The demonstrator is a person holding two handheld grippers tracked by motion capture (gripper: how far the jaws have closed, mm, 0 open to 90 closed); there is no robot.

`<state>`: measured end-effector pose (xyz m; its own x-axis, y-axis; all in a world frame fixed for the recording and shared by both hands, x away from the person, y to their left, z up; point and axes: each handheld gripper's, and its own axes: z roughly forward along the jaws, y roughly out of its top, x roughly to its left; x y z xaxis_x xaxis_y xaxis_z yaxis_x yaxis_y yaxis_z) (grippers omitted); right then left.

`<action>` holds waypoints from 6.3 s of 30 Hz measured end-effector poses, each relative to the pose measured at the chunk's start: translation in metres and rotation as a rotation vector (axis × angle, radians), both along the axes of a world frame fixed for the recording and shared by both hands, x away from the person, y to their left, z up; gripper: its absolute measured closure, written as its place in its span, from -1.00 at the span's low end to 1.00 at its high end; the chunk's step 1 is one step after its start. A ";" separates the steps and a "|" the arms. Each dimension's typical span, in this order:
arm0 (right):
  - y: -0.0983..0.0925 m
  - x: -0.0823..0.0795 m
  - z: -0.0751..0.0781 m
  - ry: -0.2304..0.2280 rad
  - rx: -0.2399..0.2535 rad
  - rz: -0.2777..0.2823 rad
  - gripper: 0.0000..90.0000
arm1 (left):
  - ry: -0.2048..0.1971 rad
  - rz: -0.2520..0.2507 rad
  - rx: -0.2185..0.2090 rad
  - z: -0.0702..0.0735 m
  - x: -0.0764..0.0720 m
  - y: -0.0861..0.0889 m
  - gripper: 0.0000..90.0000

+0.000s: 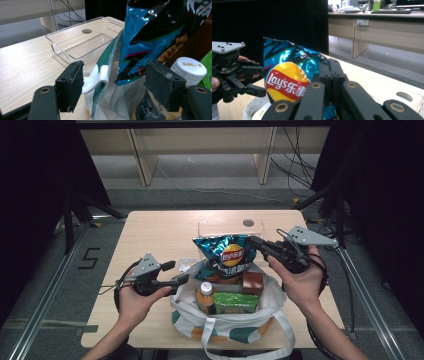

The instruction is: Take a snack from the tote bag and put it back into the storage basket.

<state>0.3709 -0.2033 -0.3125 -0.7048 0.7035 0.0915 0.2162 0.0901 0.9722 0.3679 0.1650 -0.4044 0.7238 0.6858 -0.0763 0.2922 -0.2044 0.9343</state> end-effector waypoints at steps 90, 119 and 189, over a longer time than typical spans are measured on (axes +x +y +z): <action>-0.015 0.051 0.042 -0.121 0.157 -0.246 1.00 | -0.002 0.009 -0.007 0.001 0.000 0.002 -0.34; -0.013 0.079 0.036 -0.148 0.145 -0.304 1.00 | -0.007 0.006 -0.010 0.001 -0.001 0.001 -0.33; 0.003 0.157 0.020 -0.045 0.151 -0.384 1.00 | -0.005 -0.004 -0.012 -0.001 -0.001 -0.001 -0.34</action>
<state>0.5274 -0.2000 -0.2921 -0.3995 0.8972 0.1883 0.1630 -0.1326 0.9777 0.3673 0.1641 -0.4054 0.7271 0.6818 -0.0808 0.2864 -0.1943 0.9382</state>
